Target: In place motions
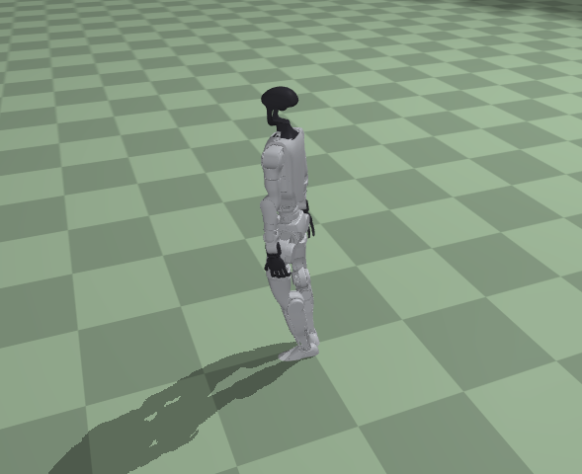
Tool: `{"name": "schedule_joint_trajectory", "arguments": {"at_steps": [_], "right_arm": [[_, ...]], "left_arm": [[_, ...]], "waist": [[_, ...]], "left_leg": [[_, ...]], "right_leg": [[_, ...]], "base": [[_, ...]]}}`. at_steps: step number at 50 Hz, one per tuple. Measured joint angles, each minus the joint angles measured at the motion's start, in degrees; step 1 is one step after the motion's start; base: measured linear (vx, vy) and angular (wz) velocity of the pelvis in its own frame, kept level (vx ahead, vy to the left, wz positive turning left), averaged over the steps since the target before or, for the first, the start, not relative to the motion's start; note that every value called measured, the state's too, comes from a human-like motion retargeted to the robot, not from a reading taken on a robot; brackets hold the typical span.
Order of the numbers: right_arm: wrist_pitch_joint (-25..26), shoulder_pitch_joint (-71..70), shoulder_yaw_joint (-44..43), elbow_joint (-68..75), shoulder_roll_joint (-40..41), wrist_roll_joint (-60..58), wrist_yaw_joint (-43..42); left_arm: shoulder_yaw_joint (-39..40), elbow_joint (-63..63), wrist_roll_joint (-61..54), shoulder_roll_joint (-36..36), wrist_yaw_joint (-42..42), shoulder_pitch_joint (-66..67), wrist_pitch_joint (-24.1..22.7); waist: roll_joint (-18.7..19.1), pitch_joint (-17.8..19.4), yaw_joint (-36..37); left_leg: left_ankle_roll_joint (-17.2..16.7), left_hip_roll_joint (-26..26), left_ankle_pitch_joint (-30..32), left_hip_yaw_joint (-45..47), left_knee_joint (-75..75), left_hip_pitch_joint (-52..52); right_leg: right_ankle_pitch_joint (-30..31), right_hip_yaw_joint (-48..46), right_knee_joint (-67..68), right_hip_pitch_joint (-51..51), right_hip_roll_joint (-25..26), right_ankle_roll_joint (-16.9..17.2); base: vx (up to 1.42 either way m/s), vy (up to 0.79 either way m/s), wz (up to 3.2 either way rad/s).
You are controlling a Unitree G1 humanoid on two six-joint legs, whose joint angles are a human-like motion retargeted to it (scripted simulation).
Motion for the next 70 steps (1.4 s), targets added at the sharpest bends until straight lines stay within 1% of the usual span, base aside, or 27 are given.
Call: {"name": "schedule_joint_trajectory", "arguments": {"at_steps": [3,5,7,8,10,11,12,17,19,23,25,26,27,28,30,31,34,40,45,51,56,61,63,65,67,68,70], "right_arm": [[0.2,0.4,0.1,-2.8,-0.6,1.4,0.8],[-0.1,0.4,-0.3,-2.9,-0.8,1.7,0.0],[-0.3,-0.1,0.1,-1.8,-0.7,1.4,-0.5],[-0.3,-0.3,0.5,-1.2,-0.6,1.3,-0.3],[-0.4,-0.6,1.4,-0.2,-0.2,1.1,0.4],[-0.4,-0.5,1.6,-0.1,0.1,0.8,0.6],[-0.4,-0.4,1.9,0.0,0.4,0.6,0.7],[-0.9,0.5,3.1,-0.4,2.1,-0.3,0.6],[-1.1,0.5,3.6,-0.6,2.4,-0.7,0.9],[-1.2,-0.4,4.7,-1.5,2.6,-1.6,1.2],[-1.2,-1.1,5.2,-2.2,2.7,-1.8,1.0],[-1.3,-1.4,5.4,-2.6,2.8,-1.8,0.9],[-1.3,-1.6,5.6,-3.0,3.0,-1.8,0.9],[-1.3,-1.9,5.6,-3.3,3.2,-1.7,1.0],[-1.2,-2.4,5.1,-4.0,3.5,-1.4,1.2],[-1.2,-2.7,4.9,-4.3,3.7,-1.0,1.2],[-1.6,-3.3,5.1,-5.3,4.0,-0.1,1.1],[-1.8,-3.2,6.8,-5.2,4.3,-0.2,1.5],[-1.8,-2.7,7.2,-2.1,4.5,-0.8,1.0],[-2.1,-1.6,6.7,0.9,4.6,-0.9,-4.7],[-1.7,-1.1,5.2,2.6,4.0,-0.3,-4.4],[-0.2,-1.7,4.0,2.6,3.0,0.6,-3.9],[0.4,-2.0,3.8,2.0,2.7,0.7,-3.4],[0.5,-1.8,3.7,1.3,2.5,0.4,-2.3],[0.4,-1.4,3.9,0.6,2.3,-0.5,-1.0],[0.4,-1.3,4.2,0.3,2.2,-1.1,-0.3],[0.6,-1.3,4.8,-0.2,2.1,-2.4,0.7]], "left_arm": [[-1.3,1.1,2.3,0.0,-0.7,-1.4,1.1],[-2.4,1.3,3.3,0.3,-1.2,-2.1,1.6],[-2.4,0.5,3.7,1.1,-1.8,-2.3,1.4],[-2.2,-0.1,4.1,1.8,-2.1,-2.3,1.3],[-1.8,-1.3,4.8,3.3,-2.5,-2.3,1.1],[-1.6,-1.7,5.0,4.1,-2.5,-2.2,1.0],[-1.5,-2.0,5.2,4.9,-2.4,-2.3,0.8],[0.4,-0.6,4.3,7.9,-0.9,-3.0,1.5],[1.2,-0.1,3.4,8.1,-0.6,-3.0,1.6],[2.3,0.4,1.5,7.7,-1.3,-2.4,1.5],[2.7,0.8,1.3,7.3,-1.7,-1.8,1.5],[3.0,1.2,1.7,7.1,-1.8,-1.3,1.6],[3.2,1.7,2.1,6.9,-1.9,-0.9,1.7],[3.4,2.3,2.7,6.5,-1.9,-0.5,1.8],[3.3,3.8,3.2,5.4,-1.6,0.2,2.1],[3.3,4.6,2.8,4.7,-1.2,0.3,2.3],[3.9,6.0,1.9,2.7,-0.3,1.4,3.2],[4.4,5.3,2.5,0.8,-0.5,2.8,3.5],[3.2,2.8,2.4,1.2,-1.4,0.8,3.4],[2.5,-1.6,0.3,1.1,-2.7,-1.7,2.1],[1.1,-3.9,-0.2,0.5,-4.4,-3.3,0.7],[-0.8,-4.0,0.3,-0.1,-5.0,-4.9,0.6],[-1.7,-3.6,1.0,0.0,-4.9,-5.4,0.7],[-2.4,-3.0,2.0,0.0,-4.4,-5.3,0.7],[-2.4,-2.1,1.7,-0.1,-3.3,-4.7,0.6],[-2.0,-1.4,1.1,-0.1,-2.6,-4.4,0.6],[-0.4,0.2,-0.5,-0.3,-2.2,-3.9,0.6]], "waist": [[2.0,2.2,-1.6],[2.5,3.5,-3.0],[2.3,4.3,-4.7],[1.9,4.4,-5.5],[1.0,4.5,-6.1],[0.6,4.3,-5.9],[0.2,4.2,-5.9],[-2.0,3.1,-6.2],[-3.3,2.8,-5.9],[-6.6,3.4,-6.9],[-8.5,4.0,-7.9],[-9.0,3.9,-7.8],[-9.4,3.7,-7.4],[-9.3,3.3,-6.3],[-9.3,2.9,-5.0],[-9.3,3.1,-4.0],[-8.6,3.0,-3.2],[-8.3,0.3,-4.9],[-8.8,0.7,-3.0],[-9.2,1.4,-1.8],[-8.7,2.0,-1.2],[-7.8,4.2,-1.1],[-7.4,5.2,-1.2],[-7.0,5.6,-0.8],[-7.1,5.4,-0.4],[-6.9,5.3,-0.6],[-6.9,5.0,-1.8]], "left_leg": [[1.1,0.8,-0.1,-3.6,1.2,0.3],[1.7,1.0,-0.1,-7.5,2.6,0.0],[2.5,0.5,0.1,-11.3,4.0,-0.9],[2.9,0.0,0.2,-13.1,4.5,-1.4],[3.6,-1.0,0.5,-15.8,4.8,-2.0],[3.8,-1.2,0.7,-16.8,4.8,-2.3],[3.9,-1.4,0.8,-17.9,4.9,-2.6],[3.9,-2.7,1.1,-25.0,6.0,-5.0],[4.0,-3.9,1.3,-26.9,6.1,-5.5],[4.4,-7.5,1.4,-30.1,5.6,-4.7],[4.7,-9.9,1.1,-32.2,5.5,-3.7],[4.7,-10.4,0.9,-32.8,5.5,-3.4],[4.6,-10.6,0.6,-33.2,5.6,-3.2],[4.5,-10.3,0.4,-33.2,5.6,-3.4],[4.5,-10.3,0.1,-34.0,5.3,-3.1],[4.5,-10.3,-0.1,-33.7,4.7,-2.3],[4.4,-9.6,-0.6,-34.1,3.4,-0.8],[3.6,-9.9,-2.0,-38.1,3.7,-1.9],[2.4,-9.7,-2.8,-40.1,3.8,-2.2],[0.7,-9.8,-3.1,-42.8,3.6,-3.5],[-1.3,-9.5,-3.2,-44.7,2.2,-4.6],[-4.3,-9.6,-2.3,-45.0,2.0,-6.2],[-6.4,-9.3,-2.1,-42.5,2.3,-6.9],[-8.1,-8.3,-2.3,-36.4,2.5,-7.5],[-7.4,-6.3,-2.8,-26.4,3.1,-7.5],[-8.0,-5.1,-2.8,-22.4,3.6,-7.3],[-7.4,-4.4,-2.5,-19.2,5.2,-7.1]], "right_leg": [[0.6,3.6,8.8,0.4,-4.4,-2.0],[0.5,9.7,13.5,-0.3,-6.0,-4.8],[-0.1,19.7,17.2,-2.8,-6.0,-4.5],[-0.7,27.0,18.8,-5.0,-4.7,-4.0],[-2.0,41.7,21.0,-9.2,0.7,-3.5],[-2.2,45.1,20.8,-9.8,2.8,-3.7],[-2.4,47.7,20.6,-10.2,4.5,-3.8],[-6.8,51.5,14.7,-11.1,6.3,-3.4],[-8.2,55.7,10.4,-11.6,7.5,-1.6],[-9.6,68.7,-0.5,-11.6,9.4,5.1],[-8.2,74.3,-5.5,-11.3,9.2,10.1],[-6.4,75.8,-6.6,-11.2,9.2,10.3],[-5.6,76.3,-6.8,-11.2,9.1,10.0],[-6.8,74.6,-5.3,-11.3,9.0,9.0],[-6.4,65.2,-5.3,-10.6,7.2,7.3],[-6.0,65.6,-5.5,-10.0,7.5,7.1],[-5.4,65.9,-6.3,-8.6,7.7,7.8],[-3.8,61.5,-10.9,-5.8,7.0,8.7],[-2.8,59.5,-11.9,-4.1,6.8,8.4],[-1.8,56.1,-13.1,-3.0,6.7,7.8],[-0.7,52.8,-13.8,-3.2,6.7,7.7],[0.0,49.9,-14.3,-3.8,6.5,8.1],[0.2,48.3,-14.5,-4.0,6.4,8.2],[0.4,47.0,-14.7,-4.2,6.4,8.3],[0.5,46.3,-14.7,-4.4,6.0,8.3],[0.6,45.9,-14.7,-4.5,6.1,8.2],[0.6,45.0,-14.7,-4.6,5.6,8.1]], "base": [[0.32,0.28,1.79],[0.27,0.19,2.11],[0.24,0.05,2.17],[0.29,-0.02,2.05],[0.34,-0.06,1.82],[0.3,-0.11,1.64],[0.26,-0.14,1.69],[0.24,-0.18,1.75],[0.16,-0.18,1.43],[0.07,-0.19,1.5],[0.03,-0.15,1.31],[0.05,-0.16,0.81],[0.06,-0.16,0.3],[0.05,-0.13,0.15],[0.01,-0.11,0.16],[-0.05,-0.11,0.05],[-0.01,-0.07,0.18],[0.03,-0.11,0.67],[-0.02,-0.13,0.59],[-0.06,-0.13,0.74],[-0.11,-0.08,0.73],[-0.21,-0.07,0.72],[-0.22,-0.06,0.74],[-0.13,0.0,0.56],[-0.05,0.02,0.43],[-0.02,0.05,0.47],[-0.01,0.07,0.56]]}}
